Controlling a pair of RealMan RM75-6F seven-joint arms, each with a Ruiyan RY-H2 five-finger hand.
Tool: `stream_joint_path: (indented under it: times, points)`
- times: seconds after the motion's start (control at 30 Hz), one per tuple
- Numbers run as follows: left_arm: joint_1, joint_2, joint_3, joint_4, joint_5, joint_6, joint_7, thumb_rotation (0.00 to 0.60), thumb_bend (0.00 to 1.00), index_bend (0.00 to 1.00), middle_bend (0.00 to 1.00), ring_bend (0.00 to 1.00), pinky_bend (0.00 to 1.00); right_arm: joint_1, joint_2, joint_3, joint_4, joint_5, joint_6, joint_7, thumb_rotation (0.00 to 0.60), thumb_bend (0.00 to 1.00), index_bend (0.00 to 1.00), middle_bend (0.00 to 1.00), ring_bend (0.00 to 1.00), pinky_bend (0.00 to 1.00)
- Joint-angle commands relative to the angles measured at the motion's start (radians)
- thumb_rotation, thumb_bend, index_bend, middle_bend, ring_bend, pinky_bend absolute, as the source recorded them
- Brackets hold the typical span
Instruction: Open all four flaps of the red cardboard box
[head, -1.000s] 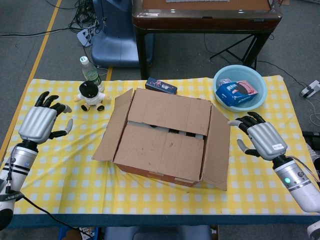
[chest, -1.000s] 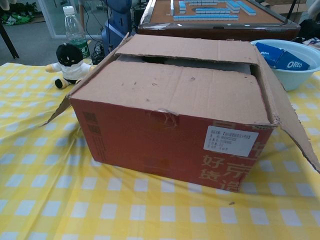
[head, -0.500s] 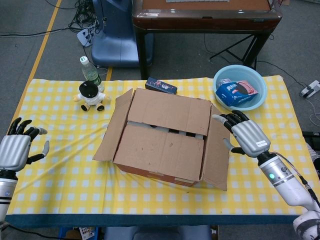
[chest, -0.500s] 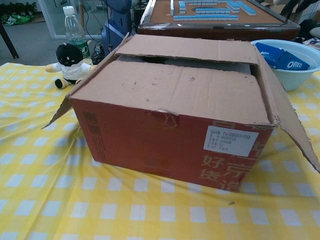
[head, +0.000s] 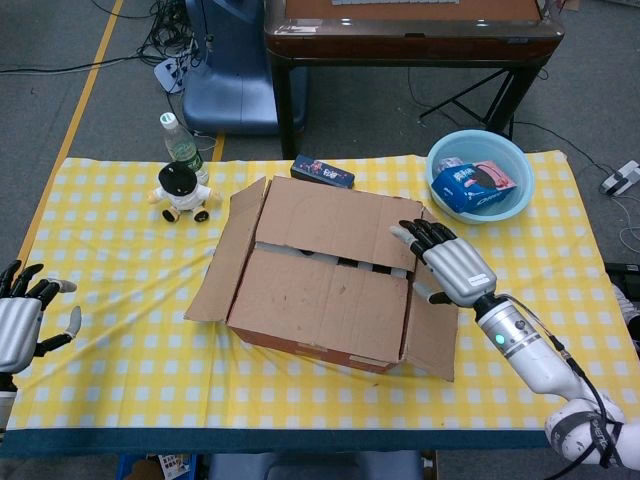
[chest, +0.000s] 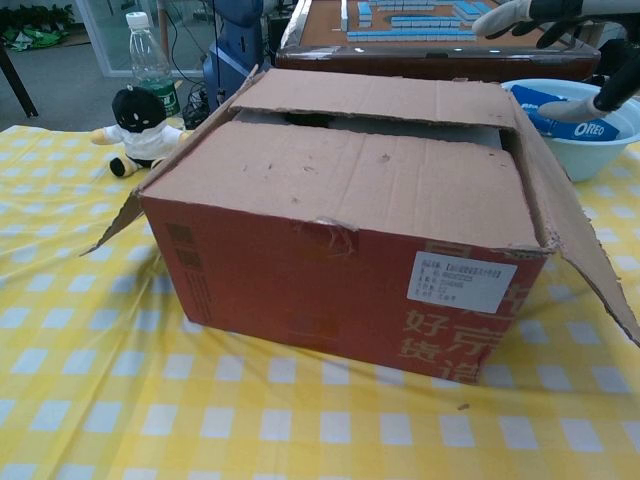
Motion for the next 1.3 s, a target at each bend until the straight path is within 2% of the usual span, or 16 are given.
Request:
stream_joint_path:
  times: [0.03, 0.37, 0.83, 1.1, 1.3]
  points:
    - [0.009, 0.0, 0.0, -0.001, 0.01, 0.003, 0.001, 0.244, 0.48, 0.43, 0.37, 0.14, 0.0, 0.04, -0.05, 0.011, 0.029, 0.053, -0.02, -0.043, 0.6, 0.32, 0.0, 0.0, 0.0, 0.07]
    - [0.03, -0.002, -0.008, 0.006, 0.019, -0.015, -0.006, 0.247, 0.48, 0.43, 0.37, 0.14, 0.0, 0.119, -0.157, 0.018, 0.118, 0.163, -0.037, -0.109, 0.6, 0.31, 0.0, 0.0, 0.0, 0.0]
    - [0.05, -0.005, -0.021, 0.02, 0.029, -0.033, -0.025, 0.248, 0.48, 0.43, 0.35, 0.14, 0.0, 0.169, -0.232, 0.011, 0.218, 0.239, -0.038, -0.133, 0.6, 0.31, 0.0, 0.0, 0.0, 0.0]
    - [0.061, -0.007, -0.028, 0.035, 0.032, -0.037, -0.041, 0.247, 0.48, 0.43, 0.35, 0.14, 0.0, 0.175, -0.244, 0.027, 0.251, 0.236, -0.004, -0.117, 0.6, 0.31, 0.0, 0.0, 0.0, 0.0]
    - [0.069, -0.007, -0.035, 0.046, 0.038, -0.034, -0.056, 0.248, 0.48, 0.43, 0.34, 0.14, 0.0, 0.172, -0.208, 0.069, 0.251, 0.238, 0.038, -0.092, 0.6, 0.31, 0.0, 0.0, 0.0, 0.0]
